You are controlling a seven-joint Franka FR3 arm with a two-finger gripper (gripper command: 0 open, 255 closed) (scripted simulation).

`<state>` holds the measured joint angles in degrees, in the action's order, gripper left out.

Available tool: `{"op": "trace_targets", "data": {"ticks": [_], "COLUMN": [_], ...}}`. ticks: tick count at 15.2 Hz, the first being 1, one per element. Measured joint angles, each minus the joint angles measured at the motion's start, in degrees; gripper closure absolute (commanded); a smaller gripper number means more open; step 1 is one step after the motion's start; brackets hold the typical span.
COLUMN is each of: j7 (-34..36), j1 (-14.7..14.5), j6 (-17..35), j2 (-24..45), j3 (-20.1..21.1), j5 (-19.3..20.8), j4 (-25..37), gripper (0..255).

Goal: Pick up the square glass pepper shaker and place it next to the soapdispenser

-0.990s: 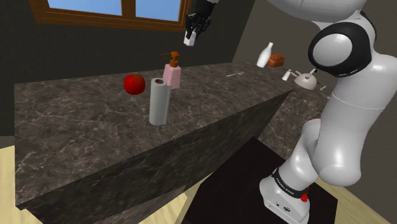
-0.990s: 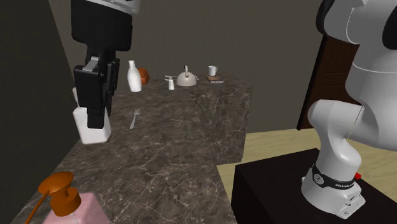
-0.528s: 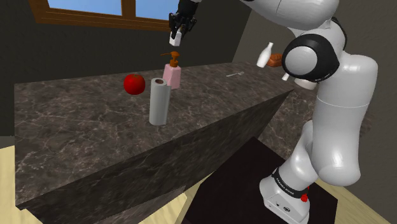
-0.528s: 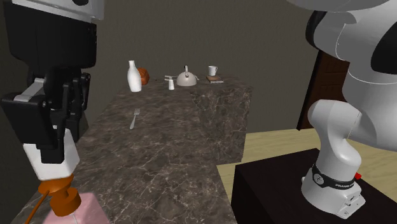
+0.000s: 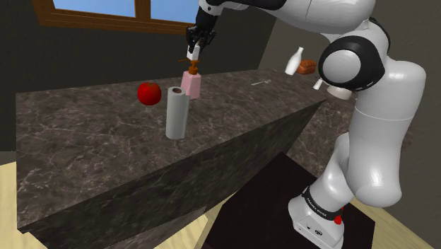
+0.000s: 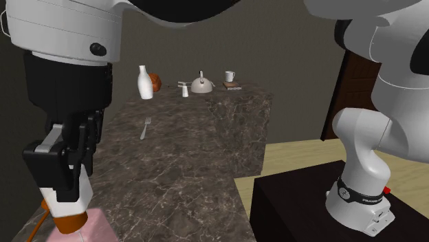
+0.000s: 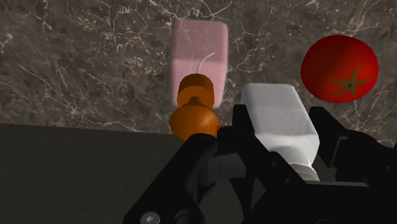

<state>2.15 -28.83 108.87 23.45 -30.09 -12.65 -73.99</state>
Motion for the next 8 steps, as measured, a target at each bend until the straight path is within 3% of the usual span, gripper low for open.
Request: {"op": "trace_targets", "data": {"ticks": [8], "j7": [-0.4], "j1": [-1.0], "j6": [6.5], "j2": [-0.4], "j3": [0.2], "j5": [0.0], "j4": [-7.0], "gripper": [255]}}
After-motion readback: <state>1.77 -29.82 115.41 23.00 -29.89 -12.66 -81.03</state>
